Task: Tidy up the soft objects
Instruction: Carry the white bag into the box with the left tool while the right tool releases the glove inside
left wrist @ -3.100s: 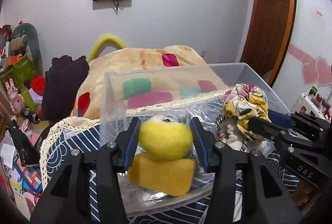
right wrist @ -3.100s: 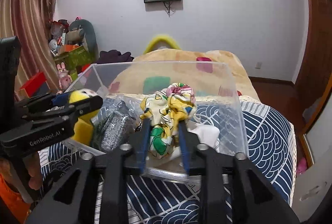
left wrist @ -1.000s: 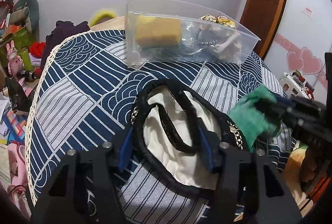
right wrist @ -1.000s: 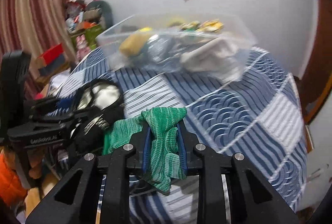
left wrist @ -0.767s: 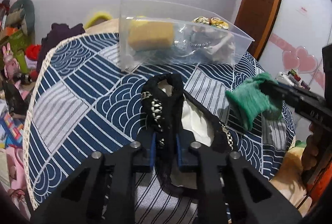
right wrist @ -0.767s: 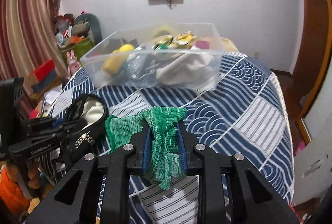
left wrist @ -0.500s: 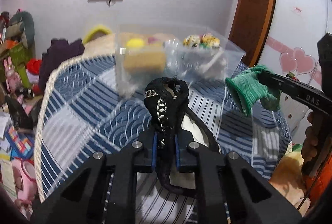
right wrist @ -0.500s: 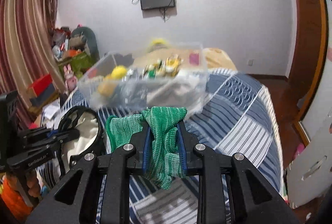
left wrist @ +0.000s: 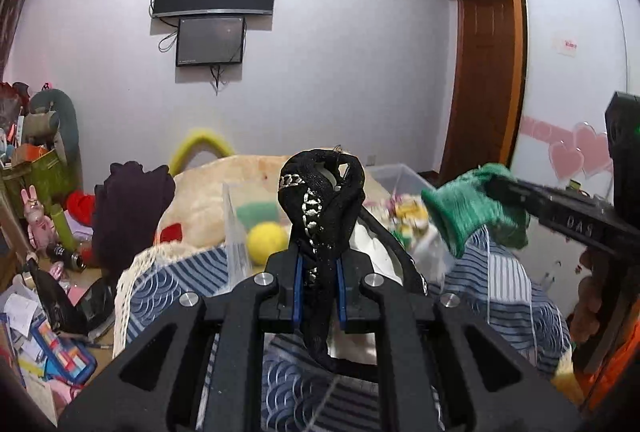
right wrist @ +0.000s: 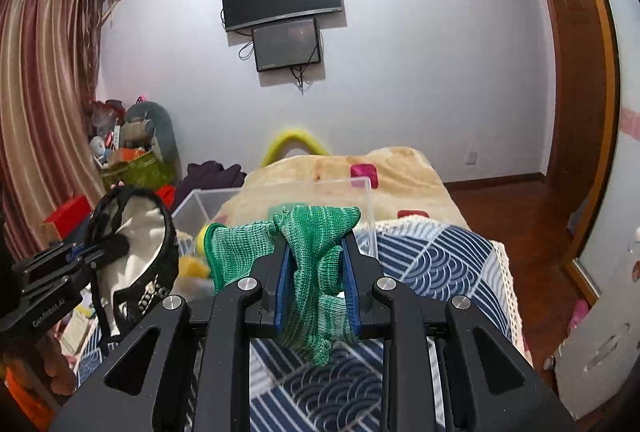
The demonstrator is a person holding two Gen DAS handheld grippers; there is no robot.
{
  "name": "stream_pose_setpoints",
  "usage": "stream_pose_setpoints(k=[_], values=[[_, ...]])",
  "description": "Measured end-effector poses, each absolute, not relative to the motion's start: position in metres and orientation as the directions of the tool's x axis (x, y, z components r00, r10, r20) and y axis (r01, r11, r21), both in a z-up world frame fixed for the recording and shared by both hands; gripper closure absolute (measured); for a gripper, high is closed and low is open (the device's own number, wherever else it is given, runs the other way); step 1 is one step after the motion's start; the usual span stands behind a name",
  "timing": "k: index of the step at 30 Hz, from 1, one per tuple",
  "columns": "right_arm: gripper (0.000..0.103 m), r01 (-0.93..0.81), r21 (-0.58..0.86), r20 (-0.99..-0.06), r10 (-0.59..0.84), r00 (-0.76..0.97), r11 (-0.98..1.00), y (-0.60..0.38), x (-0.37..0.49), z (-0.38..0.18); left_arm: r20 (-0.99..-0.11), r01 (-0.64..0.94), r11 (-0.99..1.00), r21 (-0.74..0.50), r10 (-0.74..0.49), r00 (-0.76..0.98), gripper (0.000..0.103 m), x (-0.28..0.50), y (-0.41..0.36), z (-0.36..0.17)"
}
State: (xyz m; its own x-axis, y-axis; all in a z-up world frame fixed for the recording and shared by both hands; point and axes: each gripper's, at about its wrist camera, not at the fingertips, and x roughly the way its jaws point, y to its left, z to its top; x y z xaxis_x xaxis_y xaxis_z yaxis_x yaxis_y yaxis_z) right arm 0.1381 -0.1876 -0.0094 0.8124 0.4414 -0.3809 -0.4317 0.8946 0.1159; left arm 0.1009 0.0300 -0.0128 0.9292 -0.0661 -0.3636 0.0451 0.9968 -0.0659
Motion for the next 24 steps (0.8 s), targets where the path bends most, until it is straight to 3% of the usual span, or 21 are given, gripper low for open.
stream_pose_setpoints(k=[17,22,24], values=[[0.082,-0.421,0.109,-0.498,0.416,0.761,0.9,-0.159,0.182,-0.044,-0.5,-0.027,0.998,-0.059,-0.006,0.866,0.091,0.199,0.031,-0.051],[0.079,-0.428,0.094,-0.507,0.413,0.757,0.899,-0.158,0.179,-0.045,-0.499,-0.026,0.998,-0.055,-0.005,0.866,0.09,0.201,0.028,-0.056],[0.078,-0.428,0.081,-0.511,0.406,0.758,0.9,-0.156,0.178,-0.045,-0.504,-0.027,0.999,-0.044,0.001,0.863,0.081,0.2,0.026,-0.056]])
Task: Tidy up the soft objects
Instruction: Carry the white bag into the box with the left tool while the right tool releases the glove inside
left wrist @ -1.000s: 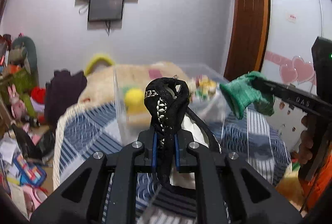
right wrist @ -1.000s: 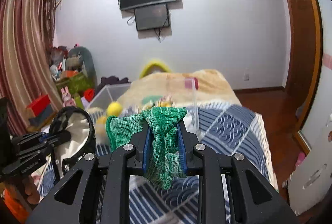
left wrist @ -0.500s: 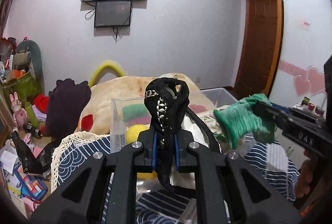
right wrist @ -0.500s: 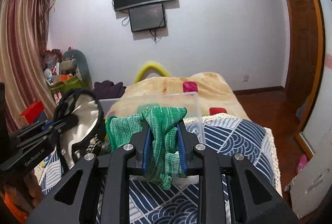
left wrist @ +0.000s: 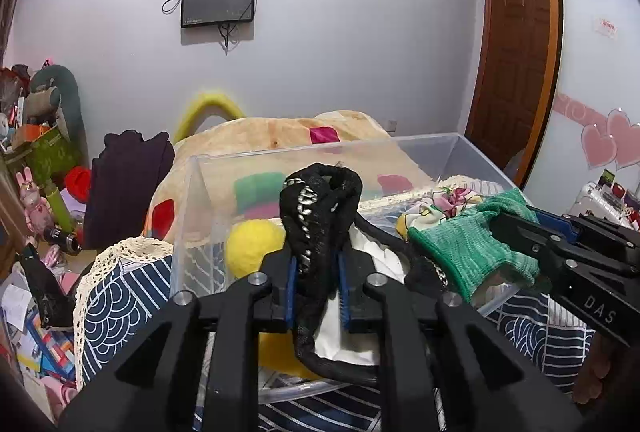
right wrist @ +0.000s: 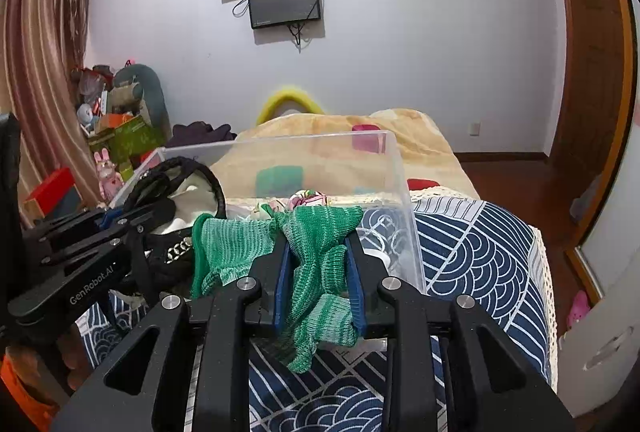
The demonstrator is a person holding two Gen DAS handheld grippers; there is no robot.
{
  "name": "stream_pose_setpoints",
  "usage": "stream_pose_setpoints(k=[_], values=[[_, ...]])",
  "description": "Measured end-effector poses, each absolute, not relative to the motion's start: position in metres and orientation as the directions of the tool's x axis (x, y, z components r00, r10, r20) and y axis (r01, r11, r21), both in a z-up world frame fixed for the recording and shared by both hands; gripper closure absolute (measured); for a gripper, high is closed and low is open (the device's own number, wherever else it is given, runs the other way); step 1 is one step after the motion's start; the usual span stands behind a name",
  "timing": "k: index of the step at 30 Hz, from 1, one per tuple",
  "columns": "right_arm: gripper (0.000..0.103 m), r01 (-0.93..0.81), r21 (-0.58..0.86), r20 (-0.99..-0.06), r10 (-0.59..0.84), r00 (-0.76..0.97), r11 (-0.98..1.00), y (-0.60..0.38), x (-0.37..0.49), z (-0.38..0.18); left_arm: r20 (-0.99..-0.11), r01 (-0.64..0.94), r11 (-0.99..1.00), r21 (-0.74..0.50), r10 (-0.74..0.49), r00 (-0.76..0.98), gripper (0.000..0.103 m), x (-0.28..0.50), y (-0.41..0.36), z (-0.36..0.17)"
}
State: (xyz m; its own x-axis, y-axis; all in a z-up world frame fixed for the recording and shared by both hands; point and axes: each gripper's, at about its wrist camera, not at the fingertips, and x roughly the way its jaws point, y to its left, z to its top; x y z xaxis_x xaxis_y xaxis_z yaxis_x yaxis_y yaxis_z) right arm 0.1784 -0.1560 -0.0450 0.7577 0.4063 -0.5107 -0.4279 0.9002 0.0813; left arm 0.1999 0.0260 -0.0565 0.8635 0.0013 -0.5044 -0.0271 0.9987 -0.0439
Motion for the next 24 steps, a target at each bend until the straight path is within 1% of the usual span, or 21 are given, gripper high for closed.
stream_pose_setpoints(k=[1,2,3,4,5,6,8,10,13,14,15,16,17,21,24], values=[[0.077,-0.424,0.078,-0.511,0.401,0.76,0.902,-0.156,0.179,-0.044,-0.509,-0.029,0.999,-0.042,0.004,0.861,0.078,0.199,0.025,-0.056],[0.075,-0.42,0.075,-0.512,0.396,0.762,0.905,-0.156,0.179,-0.043,-0.513,-0.031,0.999,-0.042,0.005,0.859,0.07,0.197,0.024,-0.056],[0.069,-0.415,0.071,-0.515,0.39,0.764,0.907,-0.158,0.178,-0.042,-0.515,-0.035,0.998,-0.045,0.007,0.857,0.061,0.195,0.024,-0.056],[0.058,-0.408,0.067,-0.517,0.382,0.766,0.91,-0.159,0.181,-0.042,-0.517,-0.038,0.998,-0.05,0.006,0.856,0.057,0.195,0.025,-0.055],[0.052,-0.392,0.059,-0.518,0.364,0.774,0.918,-0.161,0.182,-0.041,-0.515,-0.039,0.998,-0.059,0.004,0.857,0.051,0.194,0.027,-0.054],[0.049,-0.376,0.052,-0.513,0.348,0.785,0.925,-0.164,0.181,-0.04,-0.513,-0.041,0.997,-0.063,0.002,0.858,0.049,0.193,0.029,-0.053],[0.045,-0.394,0.075,-0.513,0.374,0.772,0.916,-0.167,0.179,-0.039,-0.505,-0.037,0.997,-0.062,0.0,0.863,0.049,0.189,0.029,-0.05],[0.038,-0.405,0.086,-0.505,0.39,0.77,0.91,-0.17,0.174,-0.036,-0.498,-0.035,0.998,-0.053,0.004,0.867,0.044,0.186,0.029,-0.046],[0.035,-0.407,0.071,-0.485,0.388,0.784,0.911,-0.173,0.166,-0.029,-0.472,-0.025,0.999,-0.042,0.002,0.882,0.037,0.175,0.028,-0.036],[0.034,-0.41,0.07,-0.475,0.392,0.788,0.909,-0.175,0.161,-0.026,-0.462,-0.02,0.999,-0.043,-0.002,0.887,0.032,0.171,0.028,-0.032],[0.031,-0.412,0.071,-0.467,0.395,0.791,0.908,-0.175,0.158,-0.023,-0.451,-0.015,0.999,-0.051,-0.009,0.892,0.029,0.165,0.029,-0.028],[0.027,-0.414,0.073,-0.457,0.399,0.795,0.908,-0.175,0.155,-0.019,-0.441,-0.011,0.998,-0.066,-0.019,0.897,0.029,0.159,0.03,-0.025],[0.026,-0.416,0.078,-0.439,0.406,0.802,0.906,-0.179,0.149,-0.013,-0.431,-0.004,0.996,-0.085,-0.033,0.902,0.029,0.154,0.03,-0.021],[0.025,-0.432,0.074,-0.382,0.426,0.82,0.899,-0.182,0.132,0.005,-0.39,0.023,0.991,-0.129,-0.072,0.918,0.028,0.132,0.03,-0.006],[0.017,-0.447,0.064,-0.337,0.441,0.832,0.892,-0.185,0.116,0.015,-0.353,0.037,0.991,-0.129,-0.081,0.932,0.028,0.113,0.028,0.006]])
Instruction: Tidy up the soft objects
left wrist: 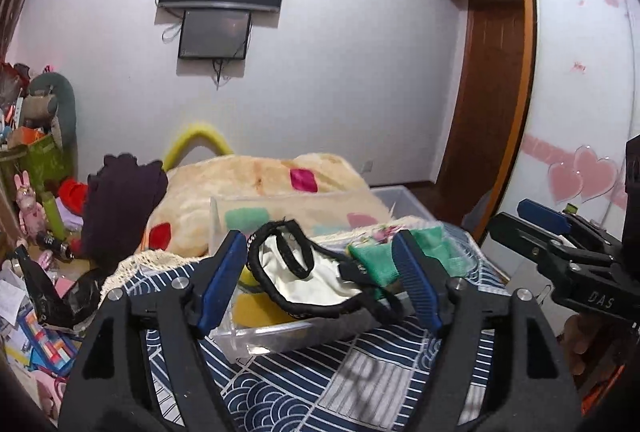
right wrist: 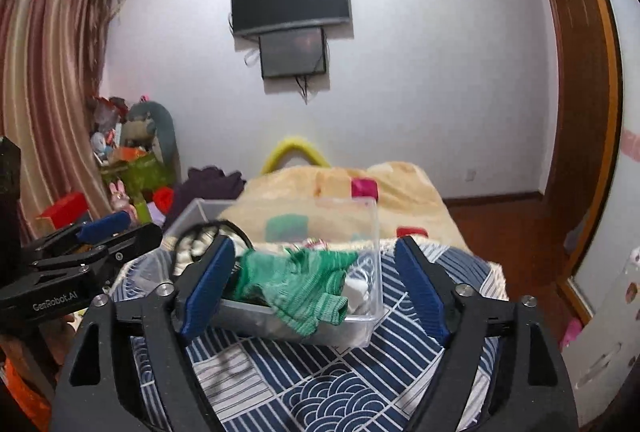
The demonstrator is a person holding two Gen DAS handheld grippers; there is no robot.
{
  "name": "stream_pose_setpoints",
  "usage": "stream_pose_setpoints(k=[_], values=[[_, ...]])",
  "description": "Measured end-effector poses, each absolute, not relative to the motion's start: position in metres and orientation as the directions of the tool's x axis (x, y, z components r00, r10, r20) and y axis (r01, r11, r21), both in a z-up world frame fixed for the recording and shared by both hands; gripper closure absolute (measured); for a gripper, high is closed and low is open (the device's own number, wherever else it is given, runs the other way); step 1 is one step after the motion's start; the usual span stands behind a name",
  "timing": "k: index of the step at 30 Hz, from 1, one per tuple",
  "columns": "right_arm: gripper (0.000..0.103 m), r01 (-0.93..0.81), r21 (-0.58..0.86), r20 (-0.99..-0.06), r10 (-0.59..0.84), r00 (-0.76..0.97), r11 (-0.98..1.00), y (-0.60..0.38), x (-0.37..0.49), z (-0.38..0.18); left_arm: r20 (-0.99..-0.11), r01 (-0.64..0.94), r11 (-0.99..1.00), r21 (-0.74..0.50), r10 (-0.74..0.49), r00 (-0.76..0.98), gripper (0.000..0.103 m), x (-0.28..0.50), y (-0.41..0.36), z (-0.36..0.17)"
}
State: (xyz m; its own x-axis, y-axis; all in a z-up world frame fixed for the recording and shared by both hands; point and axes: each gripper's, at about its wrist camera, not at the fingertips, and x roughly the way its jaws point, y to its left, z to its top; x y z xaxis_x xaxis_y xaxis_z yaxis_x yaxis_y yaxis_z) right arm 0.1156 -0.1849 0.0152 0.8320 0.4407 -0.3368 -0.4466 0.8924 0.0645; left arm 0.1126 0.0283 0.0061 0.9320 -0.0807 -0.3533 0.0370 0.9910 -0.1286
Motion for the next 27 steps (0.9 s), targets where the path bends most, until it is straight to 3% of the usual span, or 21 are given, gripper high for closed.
stream_pose_setpoints(k=[5,7,11,27], values=[[0.01,-0.457,0.059,-0.271,0.455,0.848,0.887,-0.19,0.093,0.027,-0.285,0.054,0.993,-0.105,-0.082,0.955,0.018,0.081,0.022,0.022],[0.0,-0.458,0.057,-0.258,0.456,0.852,0.887,-0.19,0.088,0.029,-0.264,0.058,0.994,-0.094,-0.081,0.961,0.014,0.071,0.018,0.026],[0.0,-0.461,0.044,-0.234,0.458,0.858,0.886,-0.188,0.077,0.029,-0.244,0.077,0.993,-0.088,-0.096,0.965,0.005,0.053,0.012,0.028],[0.0,-0.468,0.051,-0.233,0.466,0.854,0.882,-0.187,0.056,0.018,-0.237,0.074,0.994,-0.077,-0.091,0.967,0.002,0.031,0.005,0.022]])
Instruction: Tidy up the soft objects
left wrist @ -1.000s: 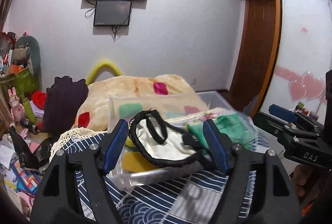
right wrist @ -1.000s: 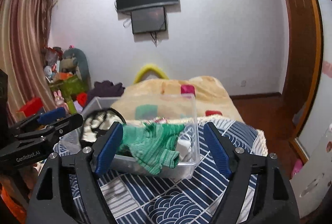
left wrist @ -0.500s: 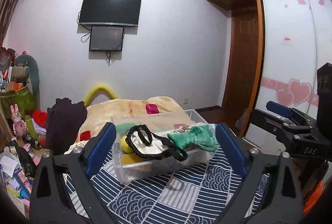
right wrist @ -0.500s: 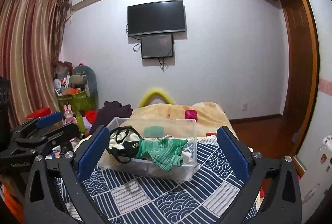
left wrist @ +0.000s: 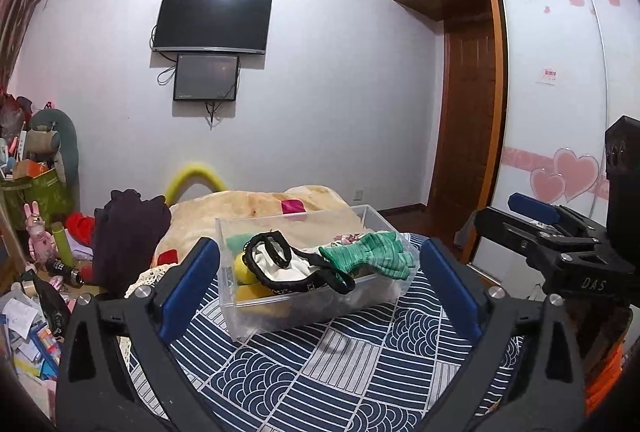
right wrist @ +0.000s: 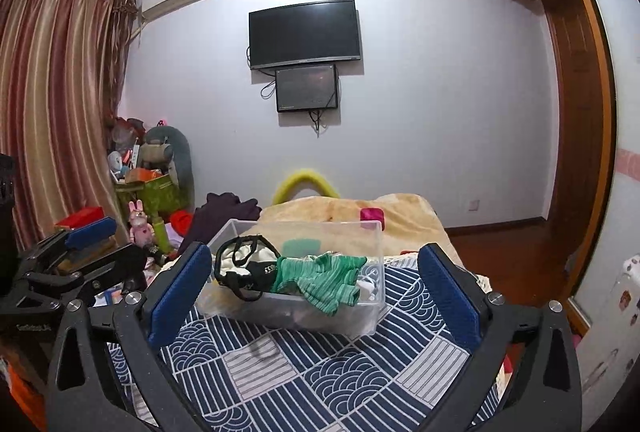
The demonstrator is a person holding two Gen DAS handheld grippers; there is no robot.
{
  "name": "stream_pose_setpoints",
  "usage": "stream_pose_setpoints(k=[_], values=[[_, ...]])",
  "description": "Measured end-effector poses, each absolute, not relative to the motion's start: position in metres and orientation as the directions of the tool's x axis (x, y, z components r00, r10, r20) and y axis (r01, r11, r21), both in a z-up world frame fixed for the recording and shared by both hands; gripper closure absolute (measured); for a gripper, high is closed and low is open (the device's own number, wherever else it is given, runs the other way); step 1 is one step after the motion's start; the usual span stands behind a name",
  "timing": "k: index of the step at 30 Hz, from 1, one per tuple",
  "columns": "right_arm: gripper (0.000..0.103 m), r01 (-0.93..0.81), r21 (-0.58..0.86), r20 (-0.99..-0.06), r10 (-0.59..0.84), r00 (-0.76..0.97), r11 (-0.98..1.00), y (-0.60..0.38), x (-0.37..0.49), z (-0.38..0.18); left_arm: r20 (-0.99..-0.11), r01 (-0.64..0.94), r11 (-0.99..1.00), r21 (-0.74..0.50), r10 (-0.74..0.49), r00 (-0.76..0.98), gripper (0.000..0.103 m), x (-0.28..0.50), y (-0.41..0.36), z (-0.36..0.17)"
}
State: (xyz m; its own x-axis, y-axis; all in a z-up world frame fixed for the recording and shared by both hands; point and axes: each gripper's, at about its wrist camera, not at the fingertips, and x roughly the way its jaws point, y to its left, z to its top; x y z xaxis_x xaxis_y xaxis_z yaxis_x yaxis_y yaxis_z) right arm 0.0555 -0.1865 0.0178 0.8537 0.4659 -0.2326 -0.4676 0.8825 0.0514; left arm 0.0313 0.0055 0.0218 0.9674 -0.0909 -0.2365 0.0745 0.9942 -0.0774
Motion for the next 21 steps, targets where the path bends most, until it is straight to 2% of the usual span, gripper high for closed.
stream_pose_setpoints(k=[21], values=[[0.0,-0.474,0.045,-0.235,0.471,0.851,0.879,-0.1807,0.0483,0.0167,-0.243,0.08,0.994,-0.072,-0.095,0.965,0.001,0.0315,0.004,0.0185]])
